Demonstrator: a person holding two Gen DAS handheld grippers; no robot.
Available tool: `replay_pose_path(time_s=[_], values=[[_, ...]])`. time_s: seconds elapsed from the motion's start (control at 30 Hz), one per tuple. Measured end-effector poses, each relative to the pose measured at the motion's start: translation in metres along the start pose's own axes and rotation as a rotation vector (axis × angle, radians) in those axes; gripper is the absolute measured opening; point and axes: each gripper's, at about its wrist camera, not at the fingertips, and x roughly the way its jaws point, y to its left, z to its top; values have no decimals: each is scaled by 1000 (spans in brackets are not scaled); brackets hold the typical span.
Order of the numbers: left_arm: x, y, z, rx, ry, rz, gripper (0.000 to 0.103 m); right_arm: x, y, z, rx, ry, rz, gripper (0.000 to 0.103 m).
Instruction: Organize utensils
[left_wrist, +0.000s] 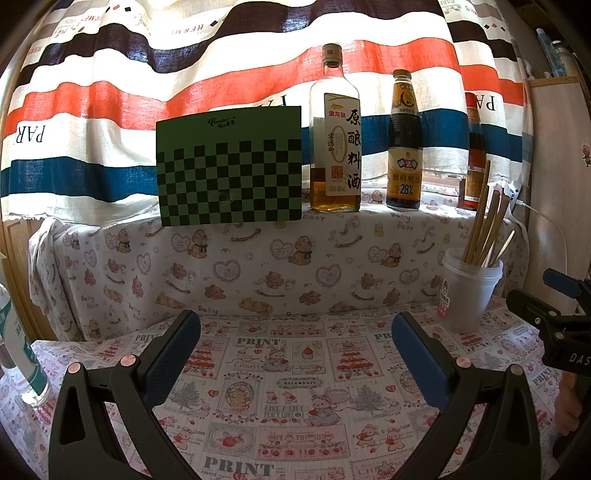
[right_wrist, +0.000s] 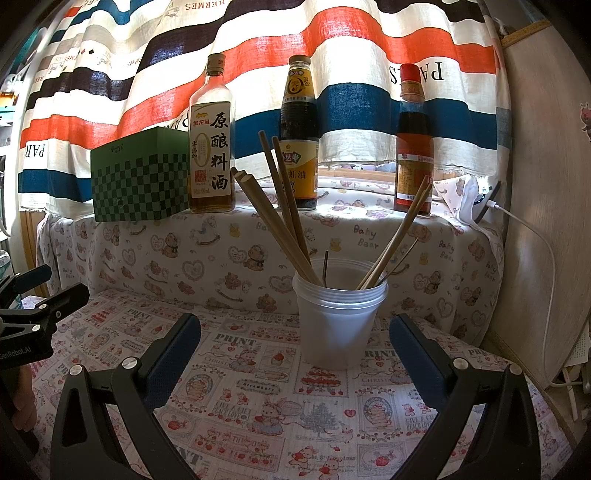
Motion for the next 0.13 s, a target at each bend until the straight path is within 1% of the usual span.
replay_pose_path(time_s=[0.13], values=[[0, 0, 0, 1, 0, 0, 103, 0, 0, 0, -1, 0, 1, 103]])
